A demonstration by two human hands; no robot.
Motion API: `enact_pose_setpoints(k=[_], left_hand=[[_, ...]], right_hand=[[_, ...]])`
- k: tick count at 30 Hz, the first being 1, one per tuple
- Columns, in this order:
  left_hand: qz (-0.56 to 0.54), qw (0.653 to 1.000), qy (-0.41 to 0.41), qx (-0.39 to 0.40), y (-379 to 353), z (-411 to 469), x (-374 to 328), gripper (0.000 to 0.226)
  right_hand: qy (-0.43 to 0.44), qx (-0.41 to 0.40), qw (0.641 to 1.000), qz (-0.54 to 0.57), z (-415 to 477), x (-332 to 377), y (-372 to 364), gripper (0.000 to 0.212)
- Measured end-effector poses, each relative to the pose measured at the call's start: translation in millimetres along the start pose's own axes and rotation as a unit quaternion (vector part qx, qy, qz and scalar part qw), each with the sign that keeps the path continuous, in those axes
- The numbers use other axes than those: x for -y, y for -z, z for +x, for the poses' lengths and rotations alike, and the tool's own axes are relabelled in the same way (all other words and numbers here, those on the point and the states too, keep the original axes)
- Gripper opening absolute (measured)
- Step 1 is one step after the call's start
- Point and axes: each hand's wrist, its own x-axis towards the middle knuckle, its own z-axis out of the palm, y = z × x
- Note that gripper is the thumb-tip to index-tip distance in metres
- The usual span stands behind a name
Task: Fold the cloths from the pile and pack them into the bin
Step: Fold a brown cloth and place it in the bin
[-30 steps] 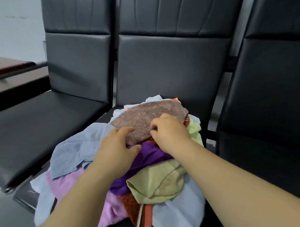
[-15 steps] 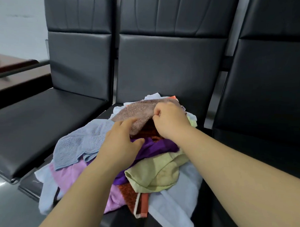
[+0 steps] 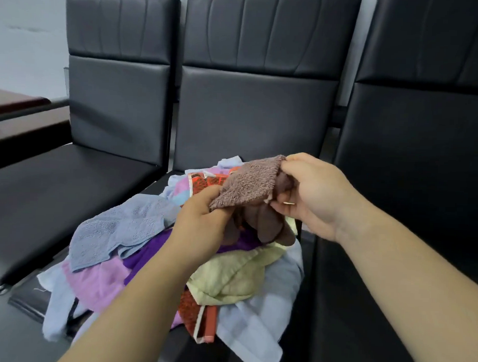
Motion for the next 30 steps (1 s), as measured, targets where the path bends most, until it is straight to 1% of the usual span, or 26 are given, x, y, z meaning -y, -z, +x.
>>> enact_pose_setpoints(k=[1, 3, 6, 8, 9, 12, 15, 16, 17, 19, 20, 21, 22, 24, 26, 27, 28, 30], left_hand=[[-0.008, 1.000, -0.002, 0.015, -5, -4, -4, 0.019], [-0.012, 0.998, -0.006, 0.064, -22, -14, -14, 0.023], [-0.065, 0.988, 0.029, 0.133, -55, -26, -25, 0.027], [-0.126, 0.974, 0.075, 0.170, -79, -36, -32, 0.036], [-0.156, 0.965, 0.103, 0.182, -92, -41, -35, 0.037], [-0.209, 0.942, 0.165, 0.202, -127, -55, -44, 0.032], [-0.214, 0.926, 0.203, 0.235, -161, -71, -51, 0.025], [-0.206, 0.924, 0.213, 0.244, -172, -77, -52, 0.021], [-0.197, 0.923, 0.225, 0.244, -180, -81, -52, 0.022], [-0.181, 0.920, 0.258, 0.234, -195, -88, -49, 0.027], [-0.174, 0.916, 0.280, 0.230, -200, -90, -48, 0.028], [-0.168, 0.912, 0.299, 0.226, -205, -91, -47, 0.031], [-0.159, 0.909, 0.311, 0.226, -209, -93, -47, 0.033], [-0.149, 0.913, 0.311, 0.219, -215, -93, -49, 0.032], [-0.139, 0.918, 0.305, 0.210, -221, -92, -51, 0.029], [-0.127, 0.924, 0.299, 0.202, -223, -91, -52, 0.028], [-0.113, 0.931, 0.290, 0.192, -225, -89, -51, 0.026], [-0.084, 0.946, 0.250, 0.186, -226, -85, -47, 0.026]], right_hand=[[-0.013, -0.014, 1.000, -0.003, -5, 0, 9, 0.012], [-0.038, -0.042, 0.998, -0.007, -21, -2, 33, 0.010], [-0.044, -0.051, 0.997, -0.046, -57, -7, 72, 0.003], [-0.044, -0.049, 0.994, -0.083, -84, -11, 98, 0.012], [-0.042, -0.049, 0.994, -0.086, -98, -14, 110, 0.017], [-0.030, -0.026, 0.997, -0.067, -136, -23, 142, 0.036], [-0.021, 0.039, 0.998, -0.037, -168, -38, 174, 0.057], [-0.021, 0.055, 0.998, -0.024, -176, -44, 185, 0.061], [-0.023, 0.063, 0.998, -0.015, -181, -50, 194, 0.064], [-0.034, 0.049, 0.998, -0.017, -187, -59, 210, 0.076], [-0.037, 0.037, 0.998, -0.038, -189, -61, 214, 0.081], [-0.035, 0.028, 0.997, -0.069, -191, -63, 218, 0.082], [-0.032, 0.026, 0.994, -0.104, -193, -65, 221, 0.076], [-0.028, 0.028, 0.984, -0.172, -195, -66, 223, 0.054], [-0.033, 0.015, 0.980, -0.196, -194, -69, 225, 0.028], [-0.040, 0.004, 0.981, -0.189, -193, -68, 225, 0.018], [-0.052, -0.012, 0.983, -0.177, -191, -68, 227, 0.019], [-0.072, -0.040, 0.981, -0.175, -188, -66, 233, 0.030]])
